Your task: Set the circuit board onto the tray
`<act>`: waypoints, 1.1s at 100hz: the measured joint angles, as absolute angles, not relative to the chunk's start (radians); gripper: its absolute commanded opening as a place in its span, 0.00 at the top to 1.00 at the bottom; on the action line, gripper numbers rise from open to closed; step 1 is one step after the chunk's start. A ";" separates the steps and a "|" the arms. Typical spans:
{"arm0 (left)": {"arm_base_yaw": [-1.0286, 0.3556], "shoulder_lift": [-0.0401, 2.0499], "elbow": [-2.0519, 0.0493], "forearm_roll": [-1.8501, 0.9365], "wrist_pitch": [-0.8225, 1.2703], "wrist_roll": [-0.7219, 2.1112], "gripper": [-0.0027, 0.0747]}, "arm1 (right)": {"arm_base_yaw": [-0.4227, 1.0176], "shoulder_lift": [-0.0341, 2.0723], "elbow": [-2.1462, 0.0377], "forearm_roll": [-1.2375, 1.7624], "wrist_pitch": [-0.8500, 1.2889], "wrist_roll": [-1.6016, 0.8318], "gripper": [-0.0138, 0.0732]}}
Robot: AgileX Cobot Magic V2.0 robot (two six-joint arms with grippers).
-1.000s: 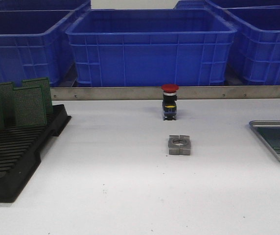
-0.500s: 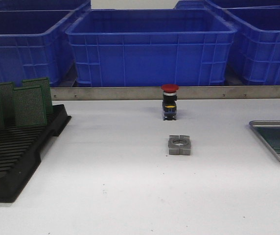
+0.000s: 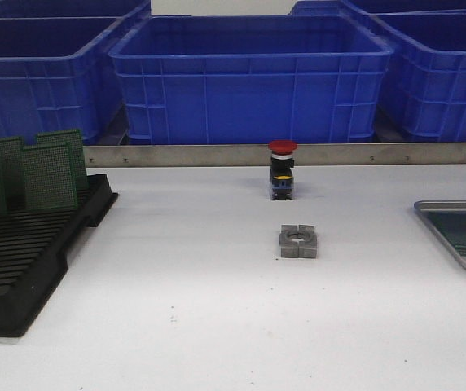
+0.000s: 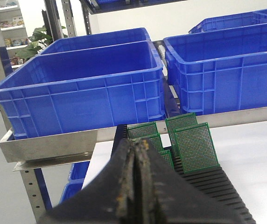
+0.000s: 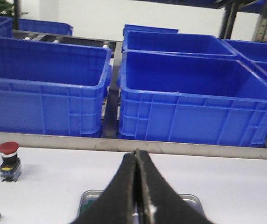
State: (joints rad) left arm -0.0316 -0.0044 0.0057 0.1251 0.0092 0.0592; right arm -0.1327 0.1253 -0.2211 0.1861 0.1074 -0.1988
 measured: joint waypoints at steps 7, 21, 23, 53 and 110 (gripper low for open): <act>-0.032 -0.004 0.006 0.125 0.009 0.059 0.99 | -0.128 0.109 -0.195 0.047 0.062 -0.054 0.92; -0.032 -0.004 0.006 0.125 0.009 0.059 0.99 | -0.096 0.084 -0.132 -0.069 0.000 0.073 0.92; -0.032 -0.004 0.006 0.125 0.009 0.059 0.99 | -0.090 0.079 -0.126 -0.073 0.000 0.079 0.92; -0.032 -0.004 0.006 0.125 0.009 0.059 0.99 | -0.053 -0.009 -0.001 -0.064 -0.035 0.098 0.92; -0.032 -0.004 0.006 0.125 0.009 0.059 0.99 | -0.053 -0.010 0.027 -0.009 -0.090 0.067 0.92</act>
